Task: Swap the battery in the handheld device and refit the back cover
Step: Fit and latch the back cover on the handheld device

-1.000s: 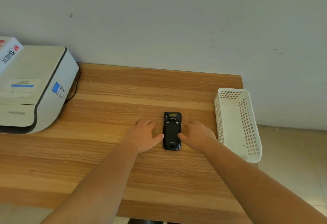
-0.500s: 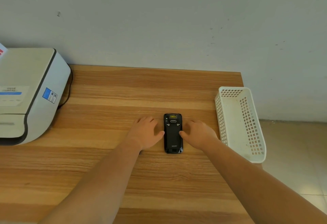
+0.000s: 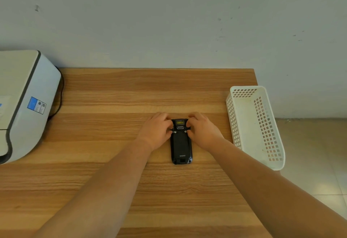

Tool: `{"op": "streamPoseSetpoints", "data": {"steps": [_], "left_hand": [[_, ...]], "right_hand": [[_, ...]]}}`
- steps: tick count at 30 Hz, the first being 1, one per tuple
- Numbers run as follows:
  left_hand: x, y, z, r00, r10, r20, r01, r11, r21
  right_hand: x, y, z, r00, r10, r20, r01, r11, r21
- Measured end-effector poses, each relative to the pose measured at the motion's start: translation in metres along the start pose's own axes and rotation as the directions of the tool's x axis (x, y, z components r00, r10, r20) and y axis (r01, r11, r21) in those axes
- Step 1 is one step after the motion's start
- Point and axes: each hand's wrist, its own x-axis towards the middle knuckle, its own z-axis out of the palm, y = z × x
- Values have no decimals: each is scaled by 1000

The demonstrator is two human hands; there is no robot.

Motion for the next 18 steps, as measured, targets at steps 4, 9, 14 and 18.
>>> {"op": "streamPoseSetpoints", "data": {"steps": [4, 9, 14, 18], "left_hand": [[0, -3, 0, 999, 46, 0, -46, 998, -33], [2, -3, -3, 997, 81, 13, -80, 996, -23], [7, 1, -5, 994, 105, 35, -107, 994, 38], [12, 4, -6, 986, 155, 57, -161, 981, 110]], "right_hand": [[2, 2, 3, 1000, -9, 4, 8, 1000, 21], [5, 4, 4, 1000, -6, 22, 5, 999, 45], [3, 6, 8, 1000, -26, 9, 26, 997, 67], [2, 7, 10, 999, -31, -6, 32, 996, 81]]}}
